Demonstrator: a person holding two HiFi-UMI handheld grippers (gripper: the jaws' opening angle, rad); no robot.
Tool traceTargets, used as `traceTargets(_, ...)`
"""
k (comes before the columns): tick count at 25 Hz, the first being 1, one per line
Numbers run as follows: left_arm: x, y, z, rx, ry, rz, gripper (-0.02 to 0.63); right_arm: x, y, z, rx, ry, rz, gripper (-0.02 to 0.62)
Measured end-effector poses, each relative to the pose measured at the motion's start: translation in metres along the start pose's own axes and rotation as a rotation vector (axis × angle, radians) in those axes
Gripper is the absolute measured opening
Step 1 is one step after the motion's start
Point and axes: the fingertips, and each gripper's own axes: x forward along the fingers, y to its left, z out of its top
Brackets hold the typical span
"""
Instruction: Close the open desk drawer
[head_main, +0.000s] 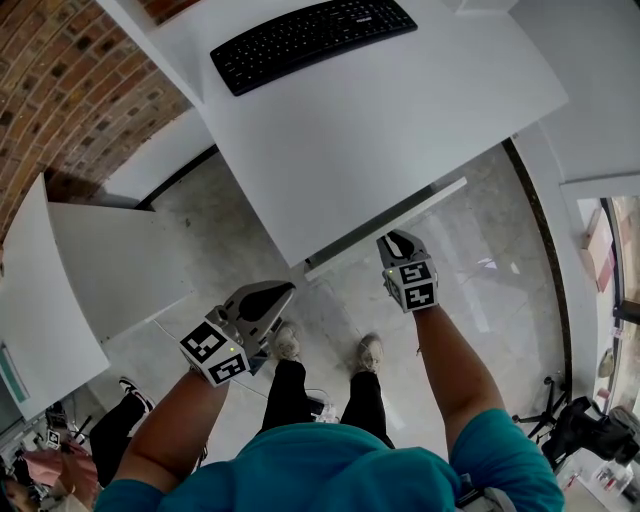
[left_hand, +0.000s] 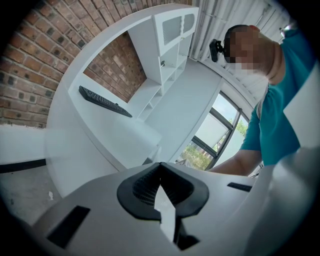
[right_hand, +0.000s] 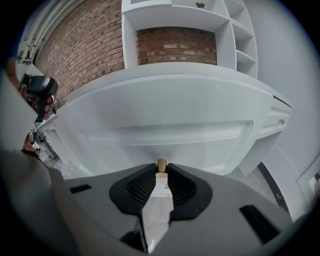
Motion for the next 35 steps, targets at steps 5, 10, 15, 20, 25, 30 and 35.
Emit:
traceTargets(5,-0.005,0.002,0.0,-0.002,0.002,-0.001,0.014,0.005,0.0,0.007,0.008,-0.004,-0.003,0.08)
traceTargets(10,-0.009,0.007,0.0,-0.005,-0.003,0.004,0.014,0.013,0.001,0.014,-0.005,-0.002,-0.002,0.08)
traceTargets(15,-0.013,0.013,0.002,-0.009,-0.008,0.011,0.014,0.023,0.0,0.023,-0.005,-0.008,-0.008,0.08)
traceTargets(20,-0.018,0.019,0.004,-0.015,-0.014,0.018,0.014,0.032,0.001,0.032,-0.013,0.002,-0.009,0.083)
traceTargets(25,-0.022,0.024,0.006,-0.024,-0.023,0.025,0.014,0.036,0.002,0.034,-0.021,0.027,-0.009,0.089)
traceTargets(30,-0.022,0.021,0.007,-0.024,-0.028,0.02,0.014,0.037,0.002,0.033,-0.031,0.038,-0.01,0.092)
traceTargets(35,-0.022,0.02,0.008,-0.02,-0.031,0.024,0.014,0.037,0.002,0.033,-0.042,0.037,-0.004,0.092)
